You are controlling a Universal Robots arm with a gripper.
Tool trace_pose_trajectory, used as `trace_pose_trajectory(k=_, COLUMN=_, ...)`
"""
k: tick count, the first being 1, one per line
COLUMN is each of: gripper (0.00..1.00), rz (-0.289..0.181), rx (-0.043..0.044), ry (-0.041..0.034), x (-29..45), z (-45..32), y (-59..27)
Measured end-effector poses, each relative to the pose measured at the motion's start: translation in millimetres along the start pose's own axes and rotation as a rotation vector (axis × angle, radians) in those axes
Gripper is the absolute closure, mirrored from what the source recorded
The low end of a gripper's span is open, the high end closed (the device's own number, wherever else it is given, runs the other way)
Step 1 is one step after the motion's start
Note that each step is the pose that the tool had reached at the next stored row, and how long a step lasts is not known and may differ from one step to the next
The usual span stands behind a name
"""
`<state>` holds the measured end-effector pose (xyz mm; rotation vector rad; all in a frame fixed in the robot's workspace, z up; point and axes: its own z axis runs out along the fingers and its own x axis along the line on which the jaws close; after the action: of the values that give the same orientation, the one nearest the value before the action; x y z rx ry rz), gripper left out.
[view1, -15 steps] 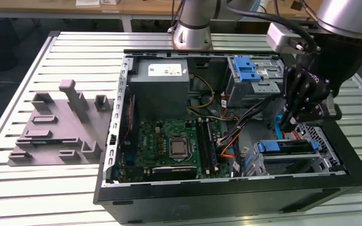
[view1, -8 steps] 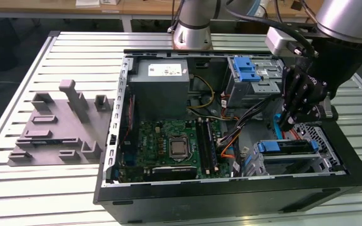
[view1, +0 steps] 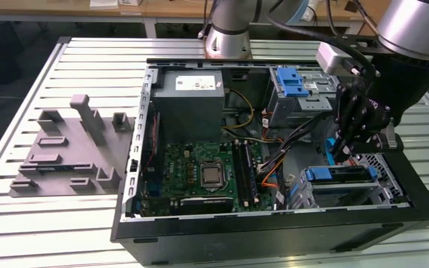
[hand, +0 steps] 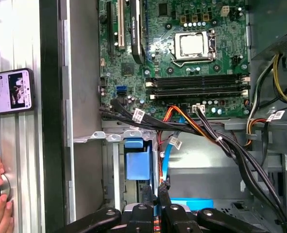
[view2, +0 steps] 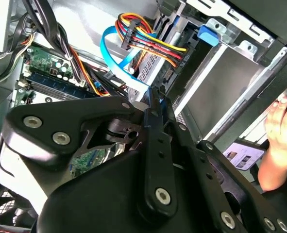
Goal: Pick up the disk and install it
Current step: 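Insert the second disk wire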
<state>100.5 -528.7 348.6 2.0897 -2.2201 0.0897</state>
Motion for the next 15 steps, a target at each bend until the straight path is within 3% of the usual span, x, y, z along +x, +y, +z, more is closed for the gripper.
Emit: trace_pose_trajectory(k=15, gripper=0.84, rz=0.000, rx=0.0001, ry=-0.0023, x=5.0, z=11.0, y=-3.2)
